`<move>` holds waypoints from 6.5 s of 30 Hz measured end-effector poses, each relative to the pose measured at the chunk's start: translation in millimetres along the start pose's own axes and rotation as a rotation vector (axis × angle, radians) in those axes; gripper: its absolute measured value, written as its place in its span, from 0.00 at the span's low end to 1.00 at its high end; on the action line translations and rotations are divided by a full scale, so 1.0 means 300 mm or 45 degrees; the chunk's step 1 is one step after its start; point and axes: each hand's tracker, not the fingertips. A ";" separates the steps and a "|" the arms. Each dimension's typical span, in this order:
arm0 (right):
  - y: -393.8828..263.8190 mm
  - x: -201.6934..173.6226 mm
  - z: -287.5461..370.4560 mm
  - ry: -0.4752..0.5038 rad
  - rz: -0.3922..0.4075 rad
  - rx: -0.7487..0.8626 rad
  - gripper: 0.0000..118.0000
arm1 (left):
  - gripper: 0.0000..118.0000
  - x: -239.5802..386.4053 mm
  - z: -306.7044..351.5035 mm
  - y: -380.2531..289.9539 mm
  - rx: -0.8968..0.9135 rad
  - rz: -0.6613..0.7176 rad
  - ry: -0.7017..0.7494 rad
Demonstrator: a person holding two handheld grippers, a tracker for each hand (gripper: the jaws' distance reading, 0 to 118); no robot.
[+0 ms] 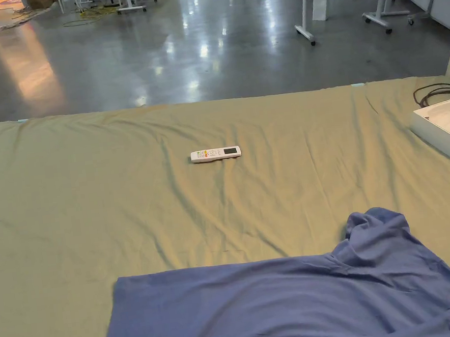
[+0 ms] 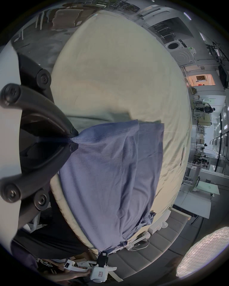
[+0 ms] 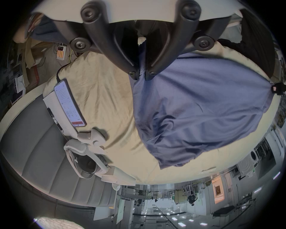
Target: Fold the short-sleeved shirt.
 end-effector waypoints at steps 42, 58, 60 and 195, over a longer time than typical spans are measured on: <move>0.199 -0.222 0.786 0.299 0.103 1.100 0.00 | 0.01 0.450 0.820 0.152 1.186 -0.161 -0.109; 0.189 -0.205 0.639 0.342 0.093 0.918 0.00 | 0.01 0.293 0.553 0.327 0.854 -0.072 -0.118; 0.185 -0.207 0.614 0.344 0.081 0.873 0.00 | 0.11 0.225 0.419 0.426 0.694 -0.026 -0.182; 0.195 -0.241 0.751 0.401 0.073 0.956 0.00 | 0.41 0.229 0.643 0.200 0.886 0.053 -0.448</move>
